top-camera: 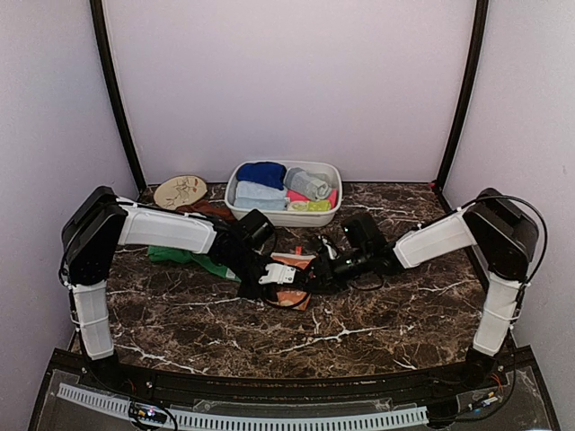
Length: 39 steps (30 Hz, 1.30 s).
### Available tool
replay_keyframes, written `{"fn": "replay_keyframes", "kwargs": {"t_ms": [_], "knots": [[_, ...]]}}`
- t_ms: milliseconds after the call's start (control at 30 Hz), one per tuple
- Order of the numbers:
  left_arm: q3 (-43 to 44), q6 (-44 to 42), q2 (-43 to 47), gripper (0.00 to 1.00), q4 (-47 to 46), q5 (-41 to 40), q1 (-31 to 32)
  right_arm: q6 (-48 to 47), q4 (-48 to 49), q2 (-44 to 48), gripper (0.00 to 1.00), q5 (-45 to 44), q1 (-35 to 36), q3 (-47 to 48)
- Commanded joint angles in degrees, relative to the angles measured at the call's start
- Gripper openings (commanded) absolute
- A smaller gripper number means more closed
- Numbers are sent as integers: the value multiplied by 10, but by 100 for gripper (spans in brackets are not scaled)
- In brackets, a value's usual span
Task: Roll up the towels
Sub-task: Roll the towel at the center of the board.
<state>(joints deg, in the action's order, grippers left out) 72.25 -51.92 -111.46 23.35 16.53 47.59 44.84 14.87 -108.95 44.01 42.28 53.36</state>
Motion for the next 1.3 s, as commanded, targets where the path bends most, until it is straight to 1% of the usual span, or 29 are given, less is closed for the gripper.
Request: {"fn": "replay_keyframes", "kwargs": {"t_ms": [0, 33, 67, 100, 200, 300, 367, 400, 433, 500, 533, 567, 667, 700, 833, 900, 1100, 1267], "knots": [[16, 23, -45, 0, 156, 60, -6, -124, -110, 75, 61, -155, -7, 3], [24, 26, -46, 0, 173, 73, -6, -141, -123, 93, 81, -188, -7, -1], [30, 29, -47, 0, 190, 87, -5, -154, -131, 113, 98, -227, -6, -8], [36, 32, -47, 0, 206, 102, -6, -168, -139, 138, 100, -267, -5, -15], [49, 37, -45, 0, 253, 138, -6, -200, -161, 208, 100, -400, 0, -34], [51, 40, -41, 0, 280, 165, -7, -204, -162, 279, 100, -571, -2, -56], [50, 44, -40, 0, 289, 177, -7, -200, -162, 307, 100, -619, -11, -64], [50, 47, -41, 0, 291, 181, -7, -180, -170, 315, 100, -633, -18, -67], [50, 48, -42, 0, 293, 184, -7, -172, -168, 317, 100, -616, -28, -73], [55, 51, -50, 0, 298, 188, -7, -233, -129, 317, 100, -532, -30, -92], [59, 52, -56, 0, 303, 189, -8, -267, -110, 319, 100, -520, -14, -105], [64, 54, -63, 0, 308, 192, -10, -310, -93, 322, 100, -535, 14, -117], [81, 62, -83, 0, 318, 203, -17, -449, -55, 328, 100, -634, 122, -151], [87, 64, -89, 0, 320, 207, -21, -485, -42, 327, 100, -640, 148, -162], [110, 72, -114, 0, 331, 215, -36, -592, 5, 321, 90, -629, 231, -194], [116, 76, -123, 0, 332, 210, -40, -632, 13, 304, 86, -625, 275, -190], [129, 88, -151, 0, 331, 197, -46, -731, -5, 203, 77, -632, 355, -122], [147, 90, -178, 0, 346, 191, -48, -793, 37, 135, 72, -651, 382, -89]]}}
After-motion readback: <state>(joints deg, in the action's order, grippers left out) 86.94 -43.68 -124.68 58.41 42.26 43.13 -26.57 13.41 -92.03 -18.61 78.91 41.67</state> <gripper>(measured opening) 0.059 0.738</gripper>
